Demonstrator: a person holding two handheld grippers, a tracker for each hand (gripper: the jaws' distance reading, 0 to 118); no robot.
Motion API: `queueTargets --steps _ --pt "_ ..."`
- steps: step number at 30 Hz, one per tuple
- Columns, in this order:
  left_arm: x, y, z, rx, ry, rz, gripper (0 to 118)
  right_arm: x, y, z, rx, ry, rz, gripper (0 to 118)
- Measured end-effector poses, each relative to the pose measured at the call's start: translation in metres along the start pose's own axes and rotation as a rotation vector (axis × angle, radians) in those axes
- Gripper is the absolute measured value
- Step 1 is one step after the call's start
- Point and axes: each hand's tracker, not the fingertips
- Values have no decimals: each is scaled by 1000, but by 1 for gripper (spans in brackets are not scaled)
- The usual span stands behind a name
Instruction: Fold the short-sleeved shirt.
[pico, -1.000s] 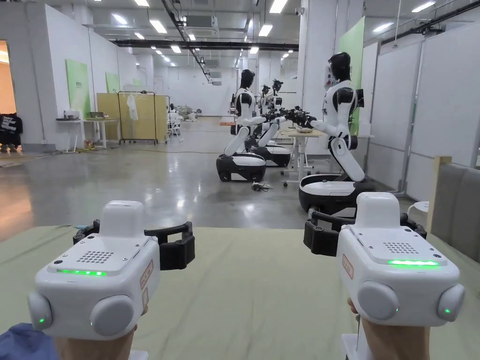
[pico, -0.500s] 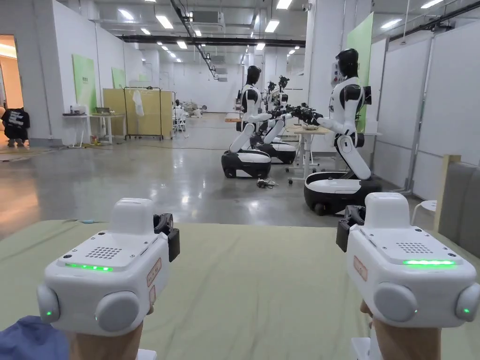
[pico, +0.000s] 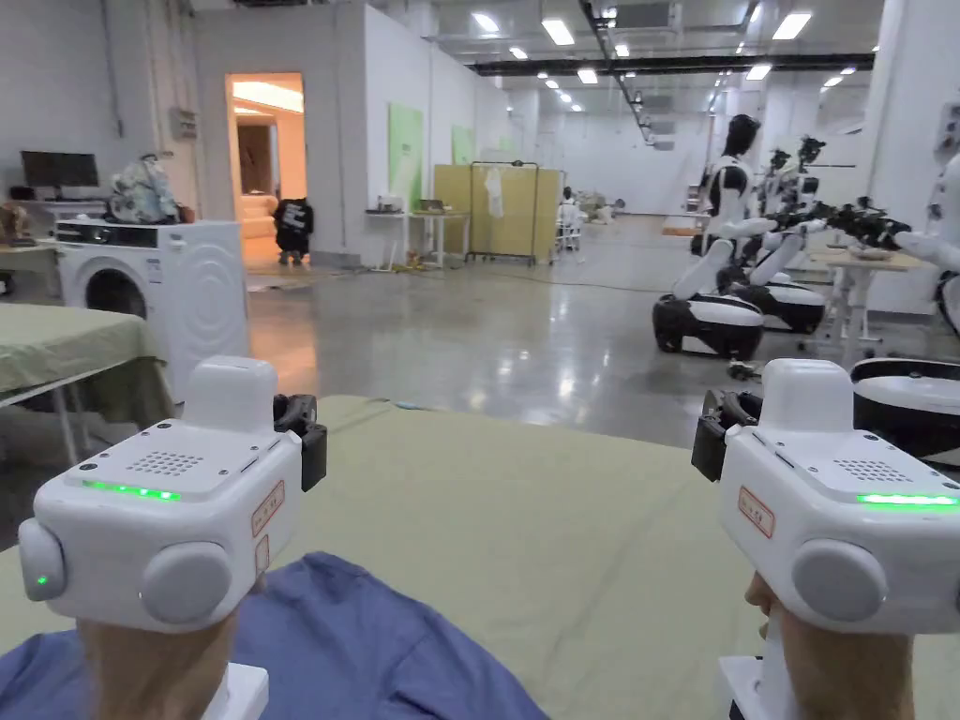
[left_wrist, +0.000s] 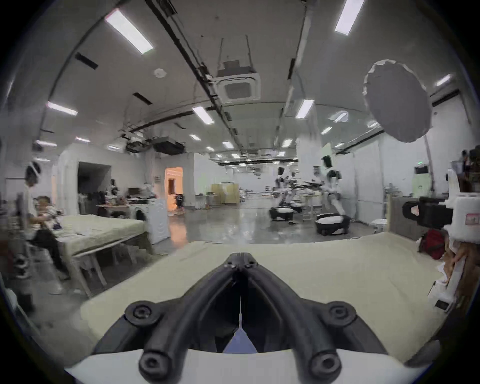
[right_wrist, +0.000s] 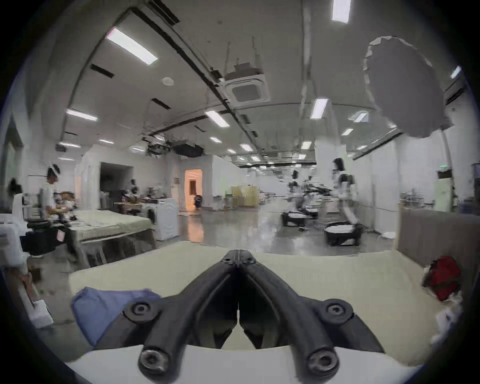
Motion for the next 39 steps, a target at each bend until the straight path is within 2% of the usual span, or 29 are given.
queueTargets --steps 4,8,11,14,17,20,22,24,25,26,28,31,33,37,39 --pt "-65 -2 38 -4 157 46 0 -77 -1 -25 6 185 -18 3" --pt "-94 -13 50 -44 189 70 0 -116 -7 -29 20 253 -27 2" --pt "-94 -23 44 -79 192 52 0 -121 -11 -32 4 262 -23 2" --pt "-86 -36 29 -143 124 54 0 -114 -13 -39 -26 255 -31 2" --pt "-76 -54 0 -247 0 105 0 -104 -21 -45 -64 223 -11 3" --pt "-55 -84 -37 -486 -171 78 0 -92 -34 -51 -114 210 -2 2" --pt "-33 -113 -62 -646 -256 33 19 -85 -45 -56 -148 200 3 2" --pt "-10 -143 -87 -748 -297 -42 89 -79 -56 -62 -190 203 3 2" --pt "1 -159 -101 -810 -307 -76 110 -76 -63 -65 -210 201 9 3" --pt "7 -174 -108 -841 -305 -87 114 -72 -69 -67 -226 199 16 3" --pt "17 -195 -128 -858 -309 -73 114 -64 -83 -73 -260 199 35 3" --pt "24 -223 -153 -945 -236 -99 114 -53 -104 -84 -321 183 52 3" --pt "28 -235 -170 -1006 -281 -97 114 -45 -117 -91 -358 180 18 3" --pt "38 -248 -189 -1030 -277 -136 114 -35 -138 -101 -402 169 -29 3" --pt "41 -252 -193 -1002 -256 -156 97 -31 -143 -103 -423 171 -33 3"
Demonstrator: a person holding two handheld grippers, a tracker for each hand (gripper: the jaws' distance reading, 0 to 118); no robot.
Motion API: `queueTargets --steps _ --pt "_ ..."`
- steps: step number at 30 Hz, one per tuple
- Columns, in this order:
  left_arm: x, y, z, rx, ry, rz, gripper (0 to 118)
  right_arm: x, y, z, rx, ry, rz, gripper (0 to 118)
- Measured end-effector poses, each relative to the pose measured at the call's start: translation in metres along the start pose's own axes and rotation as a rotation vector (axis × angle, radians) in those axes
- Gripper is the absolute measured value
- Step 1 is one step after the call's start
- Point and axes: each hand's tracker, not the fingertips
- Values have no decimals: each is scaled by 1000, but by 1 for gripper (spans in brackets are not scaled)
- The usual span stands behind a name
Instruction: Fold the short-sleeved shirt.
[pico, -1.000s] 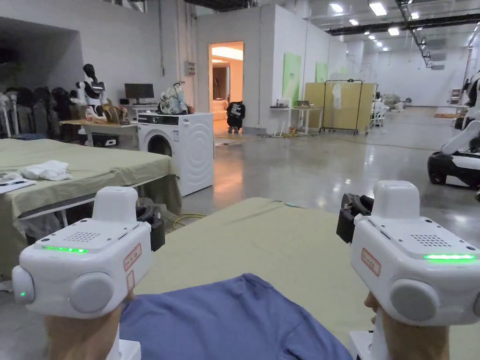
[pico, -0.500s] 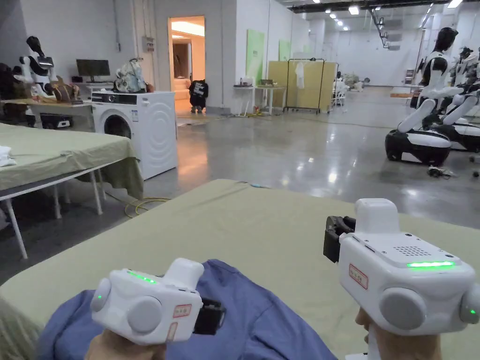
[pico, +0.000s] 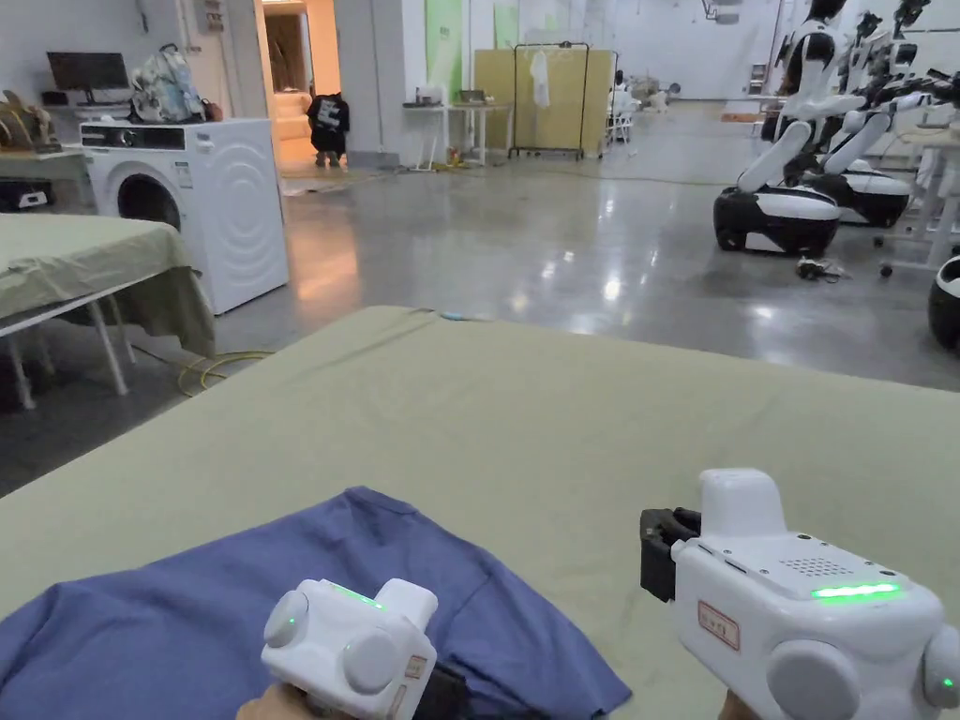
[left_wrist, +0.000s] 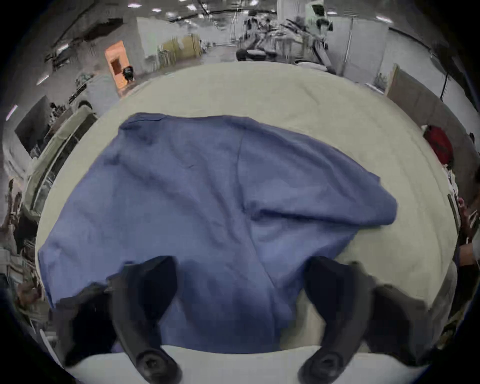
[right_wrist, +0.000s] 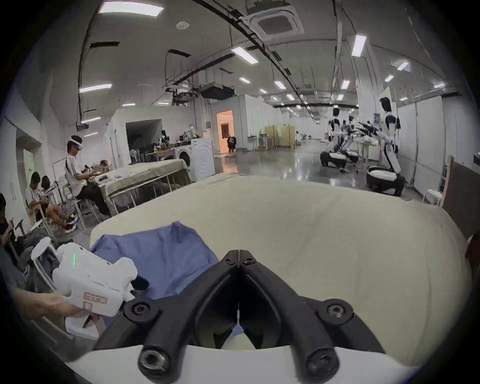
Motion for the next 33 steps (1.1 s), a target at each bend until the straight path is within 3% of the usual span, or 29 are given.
queueTargets --steps 3,5,8,12,15,18,22,29,33 --pt "-2 4 -1 34 5 38 54 6 -6 2 -5 -6 13 3" --pt "-6 8 -2 58 14 86 9 12 -9 4 -7 -18 11 3" --pt "-20 9 -11 9 -47 158 6 23 -11 10 -12 -23 -37 3" --pt "-36 8 -3 38 -147 316 6 40 -14 27 5 -52 -39 3" --pt "-32 29 28 145 -275 368 6 60 -12 47 35 -78 -61 3" --pt "-10 74 69 269 -327 312 6 80 -5 72 78 -125 -83 3" --pt "48 146 106 382 -519 224 6 109 -1 110 129 -183 -110 3" --pt "227 260 122 388 -782 27 6 174 -13 176 175 -321 -186 3" --pt "331 284 114 382 -773 -170 6 207 -32 200 160 -422 -194 3"
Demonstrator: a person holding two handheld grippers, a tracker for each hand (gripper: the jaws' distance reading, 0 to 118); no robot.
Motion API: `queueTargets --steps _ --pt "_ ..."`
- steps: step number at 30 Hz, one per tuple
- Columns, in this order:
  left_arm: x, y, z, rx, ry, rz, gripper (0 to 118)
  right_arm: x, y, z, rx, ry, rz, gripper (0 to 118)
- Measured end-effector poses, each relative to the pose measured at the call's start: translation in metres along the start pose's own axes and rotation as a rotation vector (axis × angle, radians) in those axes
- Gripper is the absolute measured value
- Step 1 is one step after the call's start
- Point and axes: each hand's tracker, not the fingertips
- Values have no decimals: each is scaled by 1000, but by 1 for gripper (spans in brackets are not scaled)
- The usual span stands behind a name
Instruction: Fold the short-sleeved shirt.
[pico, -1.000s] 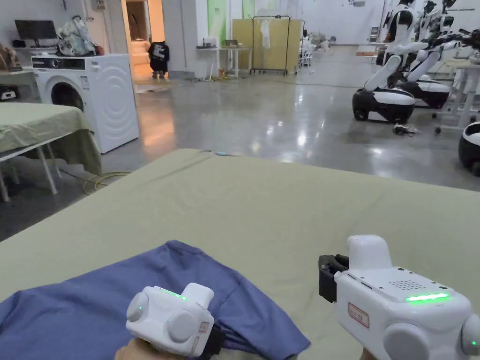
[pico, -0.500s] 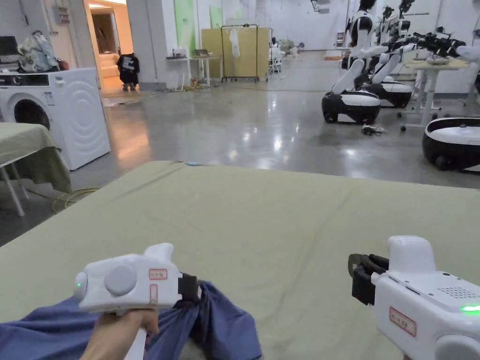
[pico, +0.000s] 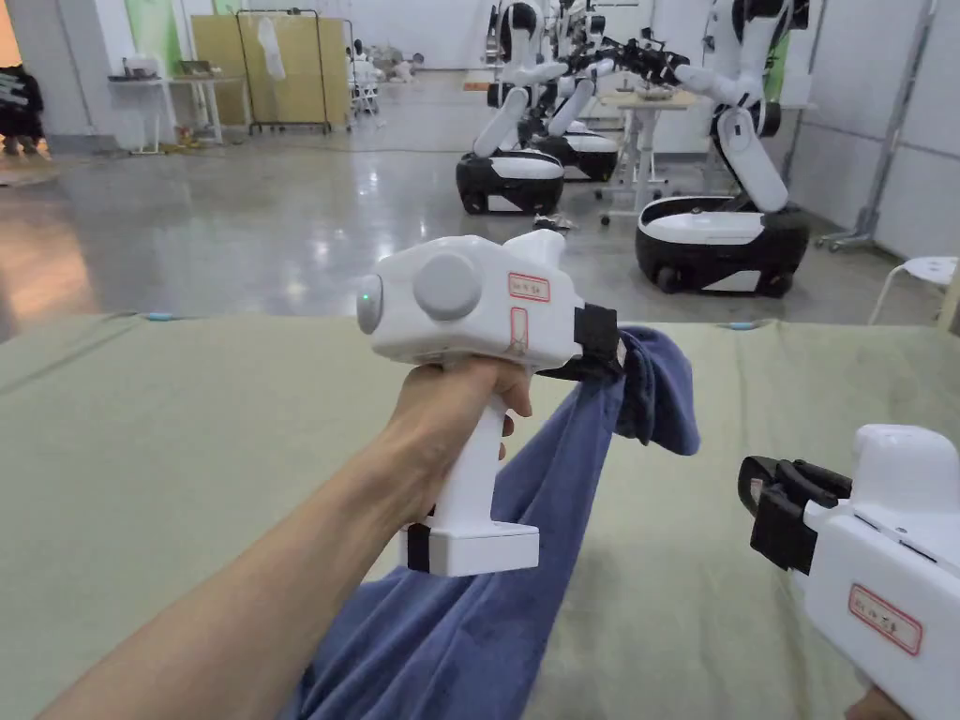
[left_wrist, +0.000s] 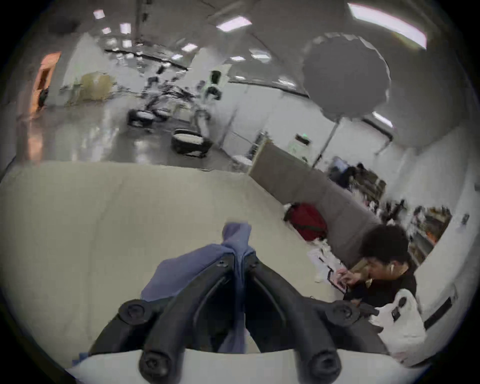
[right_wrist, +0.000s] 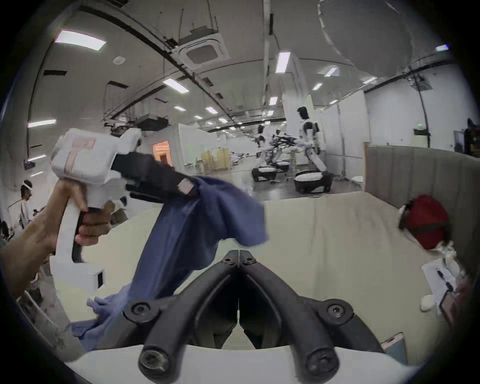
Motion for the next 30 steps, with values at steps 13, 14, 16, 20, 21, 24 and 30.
queueTargets --steps 13,14,16,20,21,24,30 --pt "18 -206 -185 -347 86 -42 49 65 -53 -8 -155 -86 -41 3" --pt "18 -208 -178 -343 86 -34 90 65 -53 -5 -159 -94 -31 3" --pt "17 -201 -155 -278 38 -50 117 64 -51 1 -149 -107 -22 3" --pt "14 -162 -50 -39 128 -202 115 53 -31 22 -53 -137 -17 3" --pt "12 -158 -19 55 153 -247 115 49 -25 27 -38 -140 -6 3" --pt "8 -153 91 257 352 -314 118 29 -8 46 45 -146 47 3" --pt "6 -198 275 538 702 -281 118 -17 15 82 178 -136 92 3"
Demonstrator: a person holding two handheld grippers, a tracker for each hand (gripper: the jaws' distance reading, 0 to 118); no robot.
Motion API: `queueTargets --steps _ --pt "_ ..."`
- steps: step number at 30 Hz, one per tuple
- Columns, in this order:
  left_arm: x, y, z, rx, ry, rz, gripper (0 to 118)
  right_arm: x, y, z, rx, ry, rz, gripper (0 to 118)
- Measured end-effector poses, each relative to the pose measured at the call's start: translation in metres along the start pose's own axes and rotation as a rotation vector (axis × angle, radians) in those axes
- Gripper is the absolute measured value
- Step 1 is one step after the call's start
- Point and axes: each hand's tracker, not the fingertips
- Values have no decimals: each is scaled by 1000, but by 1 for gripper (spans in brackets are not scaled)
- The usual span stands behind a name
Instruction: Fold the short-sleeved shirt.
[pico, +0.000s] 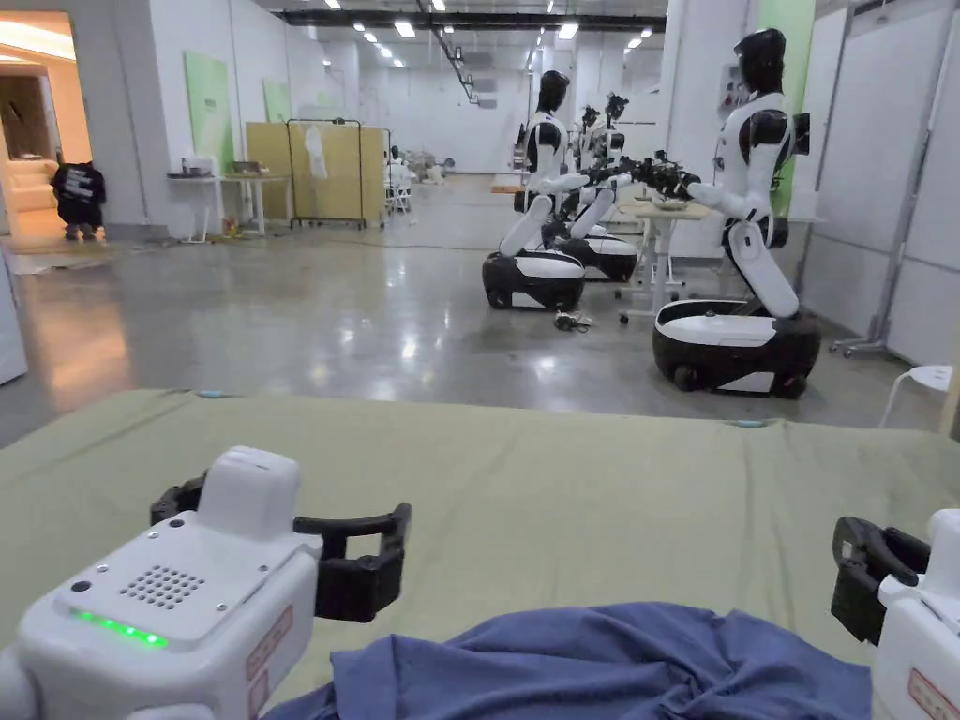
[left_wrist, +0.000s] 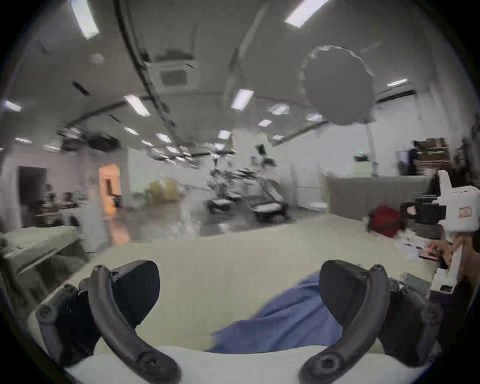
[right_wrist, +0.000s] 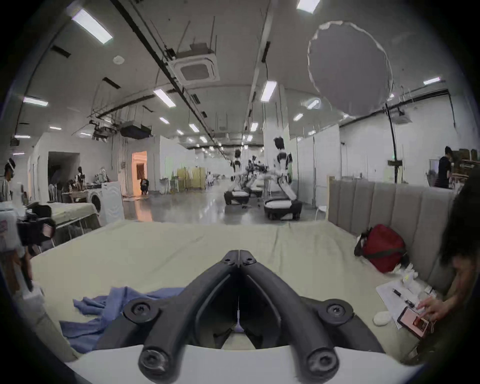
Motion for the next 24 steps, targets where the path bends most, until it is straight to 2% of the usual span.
queueTargets --steps 2,4,5,6,7,8,9,12,14,17,19,20,22,23,24 --pt "-29 -6 39 16 85 -7 115 -9 8 8 3 28 -5 3" --pt "-44 -16 64 -22 153 -22 105 -15 13 14 9 56 -8 3" --pt "-51 -22 75 -56 164 -33 90 -17 15 17 11 54 -9 3" --pt "-55 -27 83 -72 178 -21 66 -17 16 19 12 53 -9 3" --pt "-60 -32 91 -112 150 -23 21 -18 17 22 16 56 -9 3" --pt "-62 -38 94 -155 164 9 0 -20 19 23 16 56 -8 3" --pt "-64 -40 99 -122 175 14 0 -21 21 25 17 58 -8 3" --pt "-70 -52 104 -176 129 172 0 -22 22 32 20 77 -9 3" --pt "-67 -56 104 -186 103 165 0 -24 20 34 10 79 14 3" --pt "-54 -70 95 -314 -9 81 0 -22 16 37 0 85 25 3" --pt "-48 -88 84 -443 -81 58 0 -20 13 37 -18 88 1 3" --pt "-46 -101 78 -541 -125 43 8 -19 10 37 -29 92 -7 3" --pt "-48 -129 65 -686 -174 76 8 -18 5 36 -47 97 -5 3" --pt "-50 -143 59 -756 -170 108 15 -18 2 34 -65 97 2 3" --pt "-53 -153 55 -792 -155 127 34 -18 -1 33 -75 100 5 3"
